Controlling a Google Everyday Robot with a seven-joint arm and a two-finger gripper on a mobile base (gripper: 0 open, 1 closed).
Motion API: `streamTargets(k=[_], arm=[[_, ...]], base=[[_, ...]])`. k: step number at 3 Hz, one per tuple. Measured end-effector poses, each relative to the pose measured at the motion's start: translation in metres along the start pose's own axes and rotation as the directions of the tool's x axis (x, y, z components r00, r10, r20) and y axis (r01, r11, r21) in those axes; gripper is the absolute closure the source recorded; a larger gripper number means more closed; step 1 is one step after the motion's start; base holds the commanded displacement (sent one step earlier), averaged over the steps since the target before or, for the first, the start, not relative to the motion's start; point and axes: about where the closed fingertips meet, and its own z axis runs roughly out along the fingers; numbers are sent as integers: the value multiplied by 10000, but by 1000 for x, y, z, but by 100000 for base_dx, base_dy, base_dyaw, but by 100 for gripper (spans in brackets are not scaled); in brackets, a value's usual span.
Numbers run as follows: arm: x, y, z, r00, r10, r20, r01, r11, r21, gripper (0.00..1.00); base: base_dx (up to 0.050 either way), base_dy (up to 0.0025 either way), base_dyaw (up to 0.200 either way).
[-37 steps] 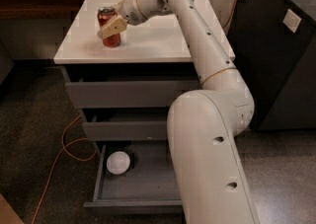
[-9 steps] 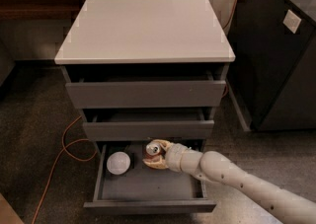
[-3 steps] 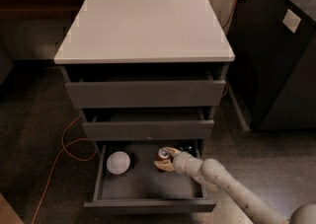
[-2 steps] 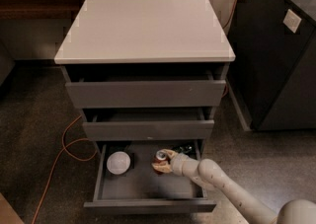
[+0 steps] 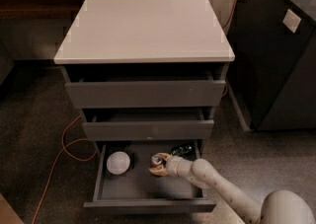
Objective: Place coke can into bottom drawer
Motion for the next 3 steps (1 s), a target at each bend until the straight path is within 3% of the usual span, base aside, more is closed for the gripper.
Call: streamTargets(k=[2, 3], arm=[[20, 18, 26, 9964, -845, 75, 848, 9930, -824, 98], [28, 24, 36, 9925, -1194, 266, 1215, 9871, -1040, 67]], base=[[0, 0, 0], [0, 0, 0]])
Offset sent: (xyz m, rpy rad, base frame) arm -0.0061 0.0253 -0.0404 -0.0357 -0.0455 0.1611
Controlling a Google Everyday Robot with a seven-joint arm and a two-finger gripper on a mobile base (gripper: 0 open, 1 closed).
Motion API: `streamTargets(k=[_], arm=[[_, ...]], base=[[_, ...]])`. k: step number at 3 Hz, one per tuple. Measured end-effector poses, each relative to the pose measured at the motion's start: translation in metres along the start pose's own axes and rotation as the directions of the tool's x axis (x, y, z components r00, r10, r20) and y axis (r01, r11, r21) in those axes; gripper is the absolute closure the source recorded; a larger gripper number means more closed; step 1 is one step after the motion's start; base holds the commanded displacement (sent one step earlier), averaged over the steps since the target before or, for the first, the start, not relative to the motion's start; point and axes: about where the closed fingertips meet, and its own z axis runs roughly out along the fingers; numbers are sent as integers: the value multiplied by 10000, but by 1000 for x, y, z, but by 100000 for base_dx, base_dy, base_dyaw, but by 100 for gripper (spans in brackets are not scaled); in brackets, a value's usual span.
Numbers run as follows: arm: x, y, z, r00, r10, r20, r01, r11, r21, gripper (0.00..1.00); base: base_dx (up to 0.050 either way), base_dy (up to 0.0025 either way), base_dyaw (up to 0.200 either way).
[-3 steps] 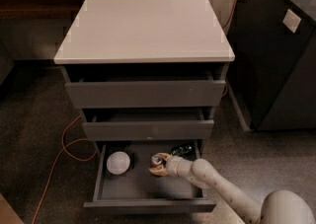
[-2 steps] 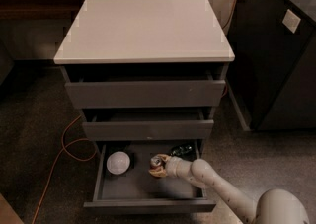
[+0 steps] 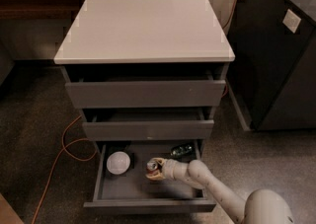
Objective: Place coke can into bottom drawer
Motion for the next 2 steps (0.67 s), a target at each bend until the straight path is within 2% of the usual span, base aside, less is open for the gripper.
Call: streamTargets(k=[2], arm=[[17, 9, 7, 9997, -51, 235, 56, 9998, -201, 6]], base=[[0, 0, 0]])
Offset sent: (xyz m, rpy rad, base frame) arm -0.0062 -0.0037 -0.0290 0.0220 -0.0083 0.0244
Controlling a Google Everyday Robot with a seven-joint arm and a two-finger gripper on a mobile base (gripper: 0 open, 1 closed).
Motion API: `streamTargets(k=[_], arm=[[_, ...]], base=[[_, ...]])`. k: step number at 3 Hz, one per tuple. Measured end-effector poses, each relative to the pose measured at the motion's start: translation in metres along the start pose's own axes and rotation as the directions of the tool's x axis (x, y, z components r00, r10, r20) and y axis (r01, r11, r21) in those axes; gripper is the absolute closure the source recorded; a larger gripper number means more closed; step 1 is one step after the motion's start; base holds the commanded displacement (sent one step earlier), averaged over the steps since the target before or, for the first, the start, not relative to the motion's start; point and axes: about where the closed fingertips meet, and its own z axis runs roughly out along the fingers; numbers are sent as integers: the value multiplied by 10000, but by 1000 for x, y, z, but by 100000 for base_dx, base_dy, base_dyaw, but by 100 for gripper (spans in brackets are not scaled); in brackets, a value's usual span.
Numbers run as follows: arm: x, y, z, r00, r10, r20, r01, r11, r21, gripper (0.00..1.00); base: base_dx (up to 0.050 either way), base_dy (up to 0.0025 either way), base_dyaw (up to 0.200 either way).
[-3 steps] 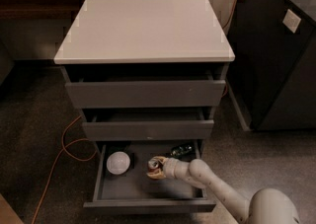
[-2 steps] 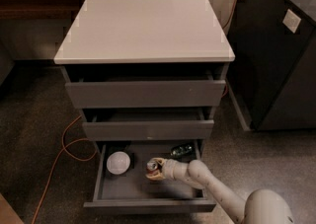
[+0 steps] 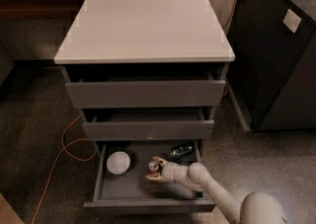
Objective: Place coke can into bottom drawer
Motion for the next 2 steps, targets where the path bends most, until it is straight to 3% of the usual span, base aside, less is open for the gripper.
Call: streamTargets(k=[1, 2], arm=[[0, 0, -3, 9999, 146, 18, -146, 9999, -86, 0], [0, 0, -3, 9999, 146, 18, -146, 9999, -86, 0]], base=[[0, 0, 0], [0, 0, 0]])
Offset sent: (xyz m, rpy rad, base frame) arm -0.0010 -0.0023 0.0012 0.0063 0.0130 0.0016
